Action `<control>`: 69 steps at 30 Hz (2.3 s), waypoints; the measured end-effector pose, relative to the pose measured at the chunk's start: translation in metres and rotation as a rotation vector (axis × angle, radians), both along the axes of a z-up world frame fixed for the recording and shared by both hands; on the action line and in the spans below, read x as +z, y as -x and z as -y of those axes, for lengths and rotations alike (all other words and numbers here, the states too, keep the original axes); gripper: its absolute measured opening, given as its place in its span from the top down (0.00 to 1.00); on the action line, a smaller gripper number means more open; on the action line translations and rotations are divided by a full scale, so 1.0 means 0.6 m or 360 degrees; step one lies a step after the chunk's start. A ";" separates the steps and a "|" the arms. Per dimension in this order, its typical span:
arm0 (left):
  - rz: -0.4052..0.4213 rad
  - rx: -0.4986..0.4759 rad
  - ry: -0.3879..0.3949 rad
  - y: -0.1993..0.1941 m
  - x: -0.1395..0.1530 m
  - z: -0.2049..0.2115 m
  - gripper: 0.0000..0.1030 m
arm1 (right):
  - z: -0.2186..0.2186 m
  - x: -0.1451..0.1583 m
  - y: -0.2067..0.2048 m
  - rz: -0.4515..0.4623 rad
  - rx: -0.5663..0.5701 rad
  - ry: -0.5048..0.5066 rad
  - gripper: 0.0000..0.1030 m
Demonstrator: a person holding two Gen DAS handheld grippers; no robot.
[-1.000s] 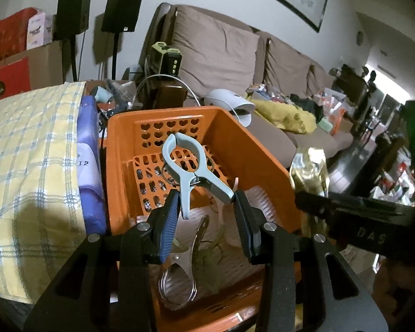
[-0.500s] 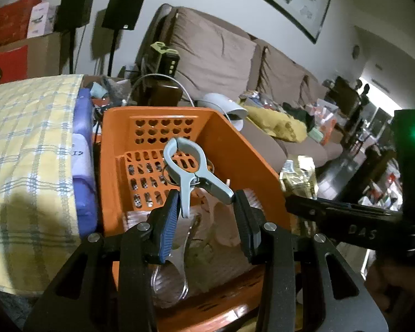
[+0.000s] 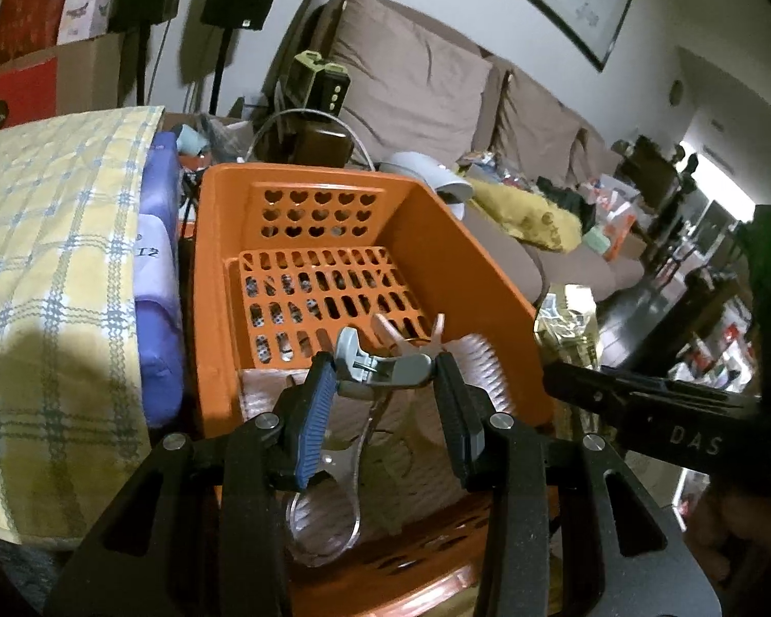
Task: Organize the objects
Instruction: 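Lower the gold pouch with the right gripper while the left gripper lowers the blue clothespin into the basket, then open the left gripper to drop the clothespin while the right gripper releases the pouch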
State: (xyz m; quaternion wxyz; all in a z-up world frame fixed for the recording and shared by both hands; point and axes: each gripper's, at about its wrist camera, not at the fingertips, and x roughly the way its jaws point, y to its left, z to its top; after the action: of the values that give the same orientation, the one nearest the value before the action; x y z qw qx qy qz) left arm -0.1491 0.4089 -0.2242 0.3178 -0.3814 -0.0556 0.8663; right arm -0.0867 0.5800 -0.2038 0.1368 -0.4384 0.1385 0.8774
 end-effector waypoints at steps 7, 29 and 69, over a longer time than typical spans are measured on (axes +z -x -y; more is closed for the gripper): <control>0.0085 0.0039 0.0038 0.009 -0.019 0.003 0.64 | -0.002 -0.007 0.001 0.0033 0.0008 0.0012 0.42; -0.0007 0.0116 0.0039 0.000 0.001 0.015 0.40 | -0.002 -0.012 0.003 0.0059 0.0008 0.0037 0.41; -0.0030 0.0150 0.0050 0.003 0.003 0.020 0.39 | 0.000 -0.003 0.002 -0.0022 0.0027 0.0134 0.46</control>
State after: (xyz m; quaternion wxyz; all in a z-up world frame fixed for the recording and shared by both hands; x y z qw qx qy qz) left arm -0.1508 0.3969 -0.2227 0.2710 -0.3751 -0.0567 0.8847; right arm -0.0879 0.5799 -0.2053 0.1097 -0.4388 0.1726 0.8750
